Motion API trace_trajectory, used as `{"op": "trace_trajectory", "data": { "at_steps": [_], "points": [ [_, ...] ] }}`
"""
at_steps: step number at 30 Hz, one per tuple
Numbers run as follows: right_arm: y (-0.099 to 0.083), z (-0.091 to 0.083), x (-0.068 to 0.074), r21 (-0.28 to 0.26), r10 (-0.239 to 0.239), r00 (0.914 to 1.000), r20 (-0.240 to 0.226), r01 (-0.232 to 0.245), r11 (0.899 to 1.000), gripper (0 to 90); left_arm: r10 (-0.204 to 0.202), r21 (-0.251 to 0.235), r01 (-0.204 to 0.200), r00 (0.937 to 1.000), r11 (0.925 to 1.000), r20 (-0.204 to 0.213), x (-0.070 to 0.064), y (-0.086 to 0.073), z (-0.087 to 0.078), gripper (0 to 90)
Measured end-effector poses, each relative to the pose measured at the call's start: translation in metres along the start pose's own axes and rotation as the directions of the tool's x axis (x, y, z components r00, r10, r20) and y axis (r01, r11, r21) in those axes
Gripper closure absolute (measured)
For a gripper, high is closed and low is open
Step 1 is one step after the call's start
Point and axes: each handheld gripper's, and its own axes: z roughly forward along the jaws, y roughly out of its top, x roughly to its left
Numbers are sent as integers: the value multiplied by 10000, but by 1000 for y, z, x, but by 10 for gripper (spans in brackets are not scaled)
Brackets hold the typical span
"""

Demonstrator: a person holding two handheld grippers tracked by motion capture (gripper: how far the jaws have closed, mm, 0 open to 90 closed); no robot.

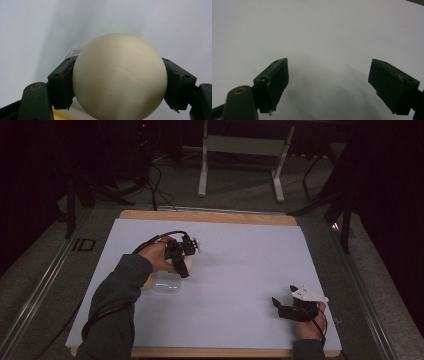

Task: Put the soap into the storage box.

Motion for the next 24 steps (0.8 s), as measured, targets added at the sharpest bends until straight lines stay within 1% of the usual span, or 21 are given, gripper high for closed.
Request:
{"op": "trace_trajectory", "data": {
  "at_steps": [3, 6, 14, 17, 24],
  "points": [
    [0, 0, 0, -1, 4, 10000, 0, -4, 10000, 166, -80, -98, 80, 10000, 9999, -29, 1, -3, -3, 244],
    [0, 0, 0, 1, -3, 10000, -1, 3, 10000, 166, -44, -16, 44, 10000, 10000, -88, 2, -7, -5, 244],
    [0, 0, 0, 1, 3, 10000, 9, -3, 10000, 166, -243, -66, 242, 9996, 9997, -153, 6, -17, -11, 244],
    [0, 0, 0, 3, 7, 10000, 12, -7, 10000, 166, -355, -96, 354, 9993, 9993, -119, 7, -19, -13, 244],
    [0, 0, 0, 4, 6, 10000, 15, -6, 10000, 166, -425, -156, 423, 9990, 9990, -137, 11, -23, -19, 244]
  ]
}}
